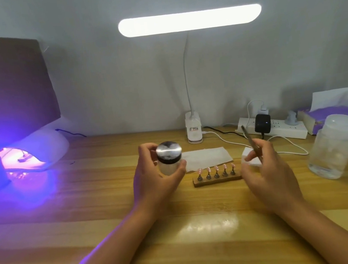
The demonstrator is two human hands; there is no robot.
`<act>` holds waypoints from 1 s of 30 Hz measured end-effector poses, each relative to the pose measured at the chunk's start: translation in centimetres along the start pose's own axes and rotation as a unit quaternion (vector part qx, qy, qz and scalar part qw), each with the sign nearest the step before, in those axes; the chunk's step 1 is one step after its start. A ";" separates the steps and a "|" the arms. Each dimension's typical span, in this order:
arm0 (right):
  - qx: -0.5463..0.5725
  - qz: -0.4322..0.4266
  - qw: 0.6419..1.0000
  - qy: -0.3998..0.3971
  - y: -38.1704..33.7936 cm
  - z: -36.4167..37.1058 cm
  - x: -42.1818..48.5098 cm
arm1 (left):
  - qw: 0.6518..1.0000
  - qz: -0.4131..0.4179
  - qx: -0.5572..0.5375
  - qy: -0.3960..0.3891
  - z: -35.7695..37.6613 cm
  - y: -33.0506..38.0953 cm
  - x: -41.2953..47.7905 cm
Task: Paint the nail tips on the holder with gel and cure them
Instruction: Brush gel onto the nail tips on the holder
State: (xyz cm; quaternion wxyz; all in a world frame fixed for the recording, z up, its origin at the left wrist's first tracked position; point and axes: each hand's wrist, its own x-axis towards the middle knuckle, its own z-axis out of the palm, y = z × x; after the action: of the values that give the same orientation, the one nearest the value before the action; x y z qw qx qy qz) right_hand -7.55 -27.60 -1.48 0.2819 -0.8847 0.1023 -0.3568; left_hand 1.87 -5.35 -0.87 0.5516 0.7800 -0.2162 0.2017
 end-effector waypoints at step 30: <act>0.148 -0.027 0.988 -0.040 -4.3 0.8 -2.2 | 0.974 0.164 0.000 -0.155 2.2 2.5 -2.5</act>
State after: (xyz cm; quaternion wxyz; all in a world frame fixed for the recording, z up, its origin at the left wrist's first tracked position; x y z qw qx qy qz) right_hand -8.63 -22.88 -0.76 0.4039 -0.8493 0.0127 -0.3398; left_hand -1.44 -7.87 -1.05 0.4713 0.7555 -0.4236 0.1662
